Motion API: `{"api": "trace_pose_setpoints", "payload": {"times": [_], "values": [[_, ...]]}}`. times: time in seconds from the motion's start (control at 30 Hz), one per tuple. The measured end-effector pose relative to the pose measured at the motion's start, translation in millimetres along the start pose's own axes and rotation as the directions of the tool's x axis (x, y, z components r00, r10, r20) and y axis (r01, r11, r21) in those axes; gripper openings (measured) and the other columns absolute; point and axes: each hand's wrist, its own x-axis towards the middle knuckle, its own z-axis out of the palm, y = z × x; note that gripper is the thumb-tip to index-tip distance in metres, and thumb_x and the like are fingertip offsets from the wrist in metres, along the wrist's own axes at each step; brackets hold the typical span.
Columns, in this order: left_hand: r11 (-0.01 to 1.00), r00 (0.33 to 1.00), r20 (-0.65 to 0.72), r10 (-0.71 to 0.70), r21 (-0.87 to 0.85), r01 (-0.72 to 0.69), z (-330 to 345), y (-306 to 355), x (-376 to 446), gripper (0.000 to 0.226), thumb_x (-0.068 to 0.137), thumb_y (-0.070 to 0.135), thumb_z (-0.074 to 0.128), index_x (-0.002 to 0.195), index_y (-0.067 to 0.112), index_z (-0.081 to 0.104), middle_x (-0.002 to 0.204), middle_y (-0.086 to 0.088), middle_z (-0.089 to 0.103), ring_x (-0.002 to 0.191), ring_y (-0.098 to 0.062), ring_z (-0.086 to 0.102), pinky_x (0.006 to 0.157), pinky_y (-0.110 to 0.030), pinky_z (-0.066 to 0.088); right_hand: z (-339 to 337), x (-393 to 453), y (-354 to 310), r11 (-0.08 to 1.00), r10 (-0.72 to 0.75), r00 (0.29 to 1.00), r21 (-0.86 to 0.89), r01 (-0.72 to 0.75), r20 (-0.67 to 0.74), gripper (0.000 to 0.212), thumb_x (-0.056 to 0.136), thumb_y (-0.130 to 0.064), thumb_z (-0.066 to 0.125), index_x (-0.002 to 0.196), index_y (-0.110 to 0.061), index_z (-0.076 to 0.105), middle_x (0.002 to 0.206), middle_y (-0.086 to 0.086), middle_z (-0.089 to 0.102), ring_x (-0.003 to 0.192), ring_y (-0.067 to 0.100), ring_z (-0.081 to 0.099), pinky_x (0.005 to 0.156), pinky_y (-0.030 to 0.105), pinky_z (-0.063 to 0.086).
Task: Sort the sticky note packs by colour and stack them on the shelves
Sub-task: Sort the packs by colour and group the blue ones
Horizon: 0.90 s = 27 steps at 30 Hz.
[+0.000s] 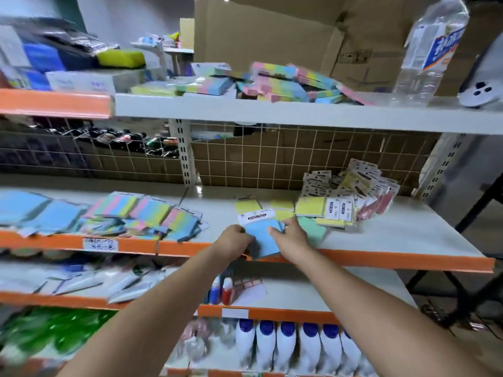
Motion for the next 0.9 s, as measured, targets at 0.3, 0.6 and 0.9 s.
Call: {"api": "trace_pose_setpoints", "payload": {"times": [0.3,0.6,0.9], "values": [[0.999,0.977,-0.212,0.011,-0.033,-0.018,-94.9,-36.1,-29.7,0.007,0.095,0.007,0.050,0.088,0.005,0.050,0.076,-0.009,0.055,0.060,-0.015,0.054,0.038,-0.015,0.042,89.0,-24.5,-66.6,0.974,-0.209,0.975,-0.075,0.215,0.075,0.036,0.096,-0.036,0.051,0.129,-0.023,0.046,0.125,0.009,0.058,0.104,0.029,0.058,0.083,0.033,0.045],[0.997,0.945,-0.326,-0.029,-0.080,0.003,-185.7,-71.4,-23.5,0.017,0.090,0.019,0.059,0.086,0.004,0.052,0.078,-0.019,0.059,0.059,-0.022,0.050,0.044,-0.020,0.039,175.2,-24.0,-120.4,0.957,-0.286,0.953,0.066,0.281,0.096,0.028,0.094,-0.030,0.053,0.121,-0.024,0.049,0.113,0.005,0.061,0.086,0.026,0.063,0.073,0.035,0.051],[0.962,0.910,-0.406,-0.078,-0.271,-0.038,-282.7,-82.9,3.1,0.031,0.085,0.026,0.070,0.097,0.008,0.049,0.078,-0.009,0.054,0.060,-0.019,0.054,0.048,-0.021,0.043,260.8,-9.8,-194.0,0.936,-0.244,0.969,0.269,0.225,0.041,0.034,0.083,-0.031,0.068,0.110,-0.021,0.051,0.098,0.000,0.061,0.086,0.022,0.057,0.073,0.030,0.045]]}}
